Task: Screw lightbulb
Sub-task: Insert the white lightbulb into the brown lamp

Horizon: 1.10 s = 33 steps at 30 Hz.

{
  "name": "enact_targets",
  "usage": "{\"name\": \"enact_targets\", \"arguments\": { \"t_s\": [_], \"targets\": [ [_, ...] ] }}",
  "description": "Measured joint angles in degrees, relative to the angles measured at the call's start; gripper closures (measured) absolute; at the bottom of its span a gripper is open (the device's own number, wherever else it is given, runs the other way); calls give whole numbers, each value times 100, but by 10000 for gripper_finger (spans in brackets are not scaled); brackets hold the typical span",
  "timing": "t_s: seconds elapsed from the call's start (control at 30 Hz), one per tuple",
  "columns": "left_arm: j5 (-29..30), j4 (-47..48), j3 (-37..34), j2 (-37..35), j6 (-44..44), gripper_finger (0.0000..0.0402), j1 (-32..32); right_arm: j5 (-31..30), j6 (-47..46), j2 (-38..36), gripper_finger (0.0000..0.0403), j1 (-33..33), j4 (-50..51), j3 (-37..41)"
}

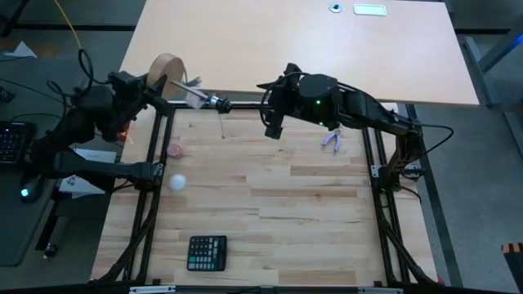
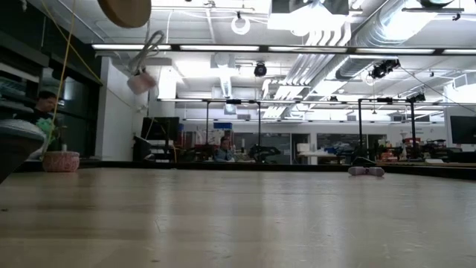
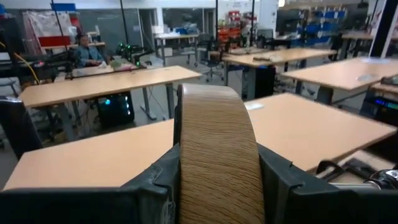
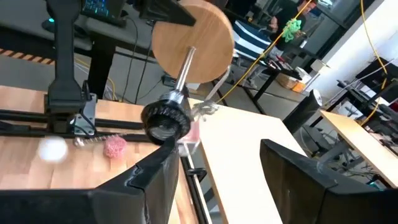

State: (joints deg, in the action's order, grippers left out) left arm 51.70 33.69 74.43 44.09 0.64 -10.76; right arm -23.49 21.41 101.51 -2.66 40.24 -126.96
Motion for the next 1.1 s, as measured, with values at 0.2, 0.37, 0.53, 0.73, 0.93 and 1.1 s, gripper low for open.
{"name": "enact_targets", "arguments": {
  "t_s": [0.2, 0.37, 0.53, 0.73, 0.93, 1.1],
  "targets": [
    [31, 328, 0, -40, 373, 280, -2, -30, -37, 0, 187, -2, 207, -4],
    [131, 966, 6, -115, 820, 280, -4, 60, -540, 0, 187, -82, 1140, -4],
    [-632, 2884, 9, -82, 2480, 284, -2, 549, -1223, 51, 187, -243, 1901, -4],
    [-1903, 5323, 9, 552, 3607, 286, 0, 755, -1212, 120, 187, -359, 1825, -4],
    [-2723, 5593, -177, 1312, 3293, 286, 0, 835, -1140, 160, 187, -513, 1835, -4],
    [-3333, 5627, -450, 1890, 2993, 286, 71, 1120, -1087, 173, 187, -576, 1878, -3]
  ]
}}
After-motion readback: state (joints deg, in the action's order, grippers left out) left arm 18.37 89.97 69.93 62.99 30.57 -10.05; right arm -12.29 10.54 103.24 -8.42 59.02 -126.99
